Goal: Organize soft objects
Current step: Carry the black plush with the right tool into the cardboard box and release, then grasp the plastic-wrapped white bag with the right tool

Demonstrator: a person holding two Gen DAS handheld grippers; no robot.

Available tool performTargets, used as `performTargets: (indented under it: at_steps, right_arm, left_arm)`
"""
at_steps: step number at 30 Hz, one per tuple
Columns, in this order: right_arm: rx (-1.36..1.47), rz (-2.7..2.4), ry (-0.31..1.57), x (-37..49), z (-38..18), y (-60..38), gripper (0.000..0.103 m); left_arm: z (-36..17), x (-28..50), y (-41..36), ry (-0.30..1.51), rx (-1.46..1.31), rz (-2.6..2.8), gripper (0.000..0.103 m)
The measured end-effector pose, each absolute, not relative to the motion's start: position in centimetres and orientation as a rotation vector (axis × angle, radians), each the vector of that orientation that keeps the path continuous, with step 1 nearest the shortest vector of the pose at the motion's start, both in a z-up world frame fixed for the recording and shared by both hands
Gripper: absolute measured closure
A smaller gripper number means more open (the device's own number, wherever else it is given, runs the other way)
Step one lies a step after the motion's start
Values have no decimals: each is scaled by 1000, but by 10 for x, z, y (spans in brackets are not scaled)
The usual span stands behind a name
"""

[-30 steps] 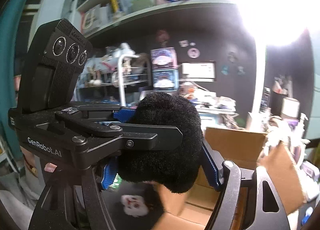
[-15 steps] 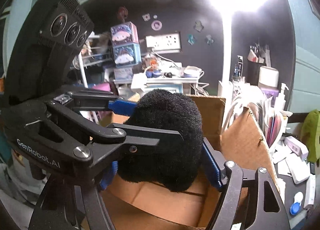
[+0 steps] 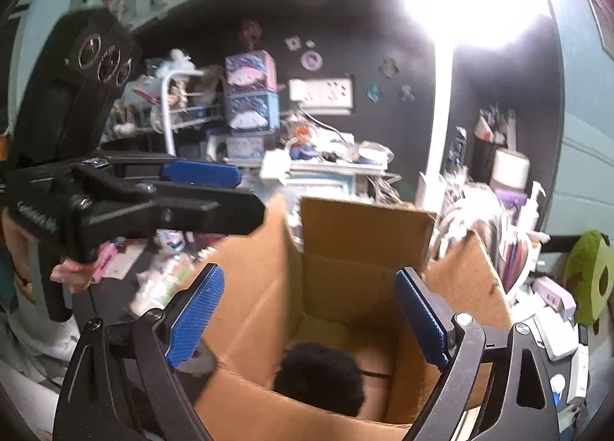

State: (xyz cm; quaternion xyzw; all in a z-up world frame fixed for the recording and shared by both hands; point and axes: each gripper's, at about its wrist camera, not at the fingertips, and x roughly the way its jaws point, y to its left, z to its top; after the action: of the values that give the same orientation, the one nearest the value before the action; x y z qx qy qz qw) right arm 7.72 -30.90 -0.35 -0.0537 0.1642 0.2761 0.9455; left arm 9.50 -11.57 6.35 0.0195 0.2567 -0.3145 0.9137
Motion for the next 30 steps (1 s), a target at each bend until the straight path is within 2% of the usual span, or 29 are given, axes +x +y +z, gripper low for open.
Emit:
performTargets:
  at_steps: [8, 15, 23, 30]
  right_arm:
    - [-154, 694, 245, 43, 14, -254, 14]
    - [-223, 818, 279, 33, 6, -183, 14]
    - [-257, 929, 498, 54, -41, -104, 14]
    - [-234, 916, 718, 89, -94, -65, 14]
  left_arm:
    - [56, 63, -23, 468, -54, -486, 21]
    - [27, 44, 56, 479, -130, -318, 21]
    - [-27, 43, 118, 555, -205, -205, 21]
    - [-65, 49, 137, 616, -233, -192, 21]
